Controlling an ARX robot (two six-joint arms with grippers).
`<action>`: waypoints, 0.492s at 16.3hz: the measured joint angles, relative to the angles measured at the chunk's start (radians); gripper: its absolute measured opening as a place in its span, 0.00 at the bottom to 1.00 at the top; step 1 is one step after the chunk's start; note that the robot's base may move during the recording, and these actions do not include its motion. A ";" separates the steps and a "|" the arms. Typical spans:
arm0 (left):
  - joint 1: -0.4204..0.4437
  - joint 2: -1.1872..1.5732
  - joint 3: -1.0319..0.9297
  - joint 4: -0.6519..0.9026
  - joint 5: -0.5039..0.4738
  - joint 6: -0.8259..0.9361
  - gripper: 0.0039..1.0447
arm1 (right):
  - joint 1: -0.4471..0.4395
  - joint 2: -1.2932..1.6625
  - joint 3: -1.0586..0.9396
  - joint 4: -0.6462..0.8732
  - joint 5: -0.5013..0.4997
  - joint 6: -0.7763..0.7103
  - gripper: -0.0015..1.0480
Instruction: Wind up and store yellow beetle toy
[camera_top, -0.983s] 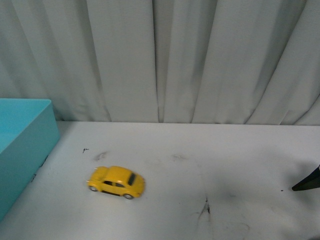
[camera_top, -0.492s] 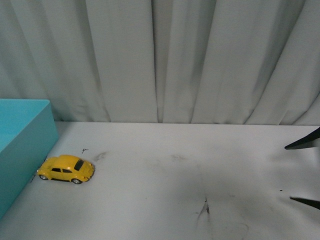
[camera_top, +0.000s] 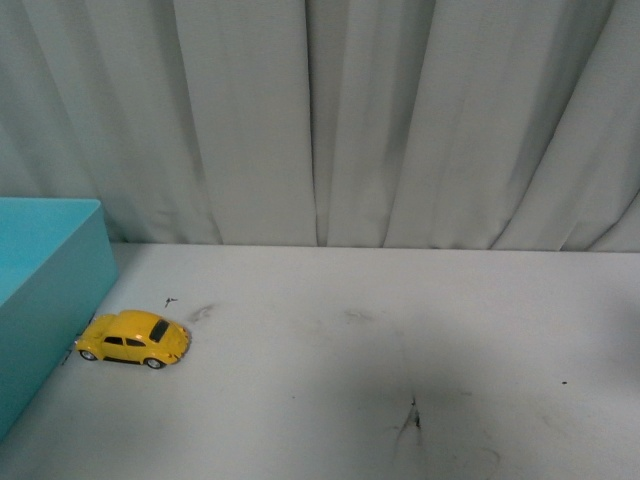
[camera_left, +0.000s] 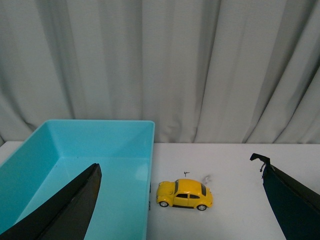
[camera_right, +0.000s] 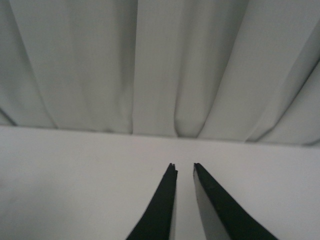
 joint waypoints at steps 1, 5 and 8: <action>0.000 0.000 0.000 0.000 0.000 0.000 0.94 | 0.037 -0.032 -0.043 -0.014 0.042 0.040 0.04; 0.000 0.000 0.000 0.000 0.000 0.000 0.94 | 0.060 -0.283 -0.119 -0.044 0.050 0.089 0.02; 0.000 0.000 0.000 0.000 0.000 0.000 0.94 | 0.060 -0.497 -0.176 -0.212 0.050 0.093 0.02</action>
